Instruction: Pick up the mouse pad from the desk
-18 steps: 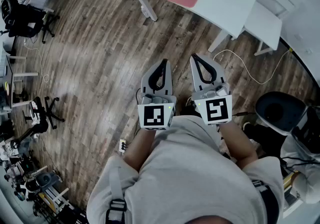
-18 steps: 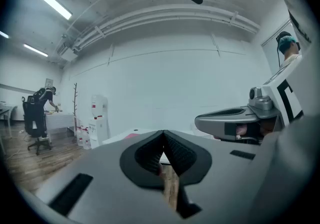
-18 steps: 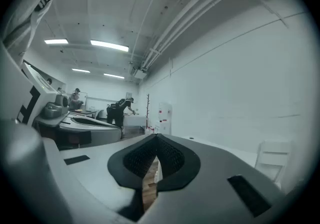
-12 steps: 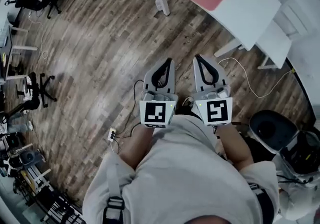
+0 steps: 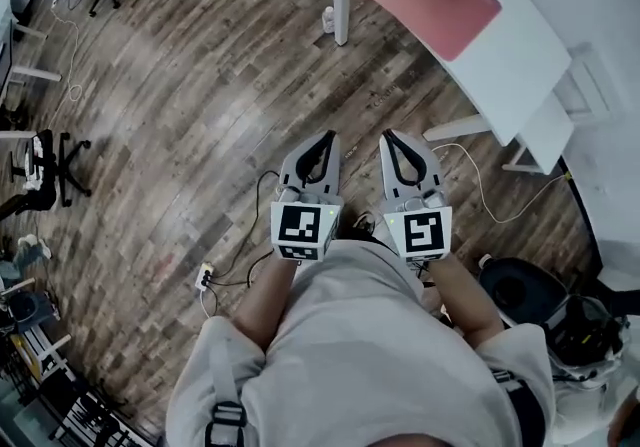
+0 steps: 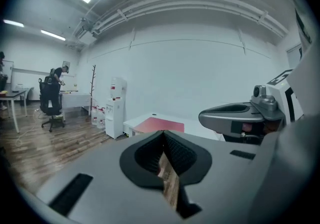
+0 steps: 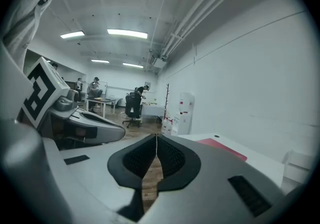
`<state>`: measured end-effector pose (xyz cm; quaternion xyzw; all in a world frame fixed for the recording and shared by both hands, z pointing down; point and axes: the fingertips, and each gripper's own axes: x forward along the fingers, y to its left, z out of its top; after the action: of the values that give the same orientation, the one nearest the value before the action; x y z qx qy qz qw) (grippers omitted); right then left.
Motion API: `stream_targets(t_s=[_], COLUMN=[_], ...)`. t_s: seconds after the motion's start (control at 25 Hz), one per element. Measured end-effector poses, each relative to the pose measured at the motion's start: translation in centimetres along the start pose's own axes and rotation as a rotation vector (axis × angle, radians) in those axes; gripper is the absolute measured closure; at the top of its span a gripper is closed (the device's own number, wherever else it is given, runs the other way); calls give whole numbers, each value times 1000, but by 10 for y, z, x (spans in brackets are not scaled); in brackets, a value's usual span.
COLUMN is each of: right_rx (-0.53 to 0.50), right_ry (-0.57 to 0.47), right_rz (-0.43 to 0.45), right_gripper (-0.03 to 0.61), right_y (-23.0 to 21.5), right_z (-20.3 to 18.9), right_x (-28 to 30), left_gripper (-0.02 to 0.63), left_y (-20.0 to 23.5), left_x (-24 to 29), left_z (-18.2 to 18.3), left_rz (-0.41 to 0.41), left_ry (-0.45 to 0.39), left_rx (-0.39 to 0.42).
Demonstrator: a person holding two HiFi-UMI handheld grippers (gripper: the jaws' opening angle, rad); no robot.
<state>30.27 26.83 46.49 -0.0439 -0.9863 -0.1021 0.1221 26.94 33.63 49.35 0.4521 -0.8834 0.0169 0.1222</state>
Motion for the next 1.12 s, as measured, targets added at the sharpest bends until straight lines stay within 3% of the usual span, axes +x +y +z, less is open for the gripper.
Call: stream_targets(t_s=[0.36,0.52,0.64,0.84,1.12], right_rx=[32,64,40,68,56], right_ry=[83,110,147,165,151], right_rz=[-34,-99,-100,-151,-132], right_gripper=[537,537,538,537,537], right_y=[9,7,2,-31,-98], right_z=[35,25,21,9,9], right_x=[78,90,101,122,193], left_gripper=[601,601,601,601,601], left_y=[81,96,102,97,125], left_x=[41,57,71,103,200], left_z=[27,17,16,3,29], left_rz=[-119,-172,-189,-246,-241], left_ry=[54,60,64,108,129], left_rx=[-3,16,-20,-22,14])
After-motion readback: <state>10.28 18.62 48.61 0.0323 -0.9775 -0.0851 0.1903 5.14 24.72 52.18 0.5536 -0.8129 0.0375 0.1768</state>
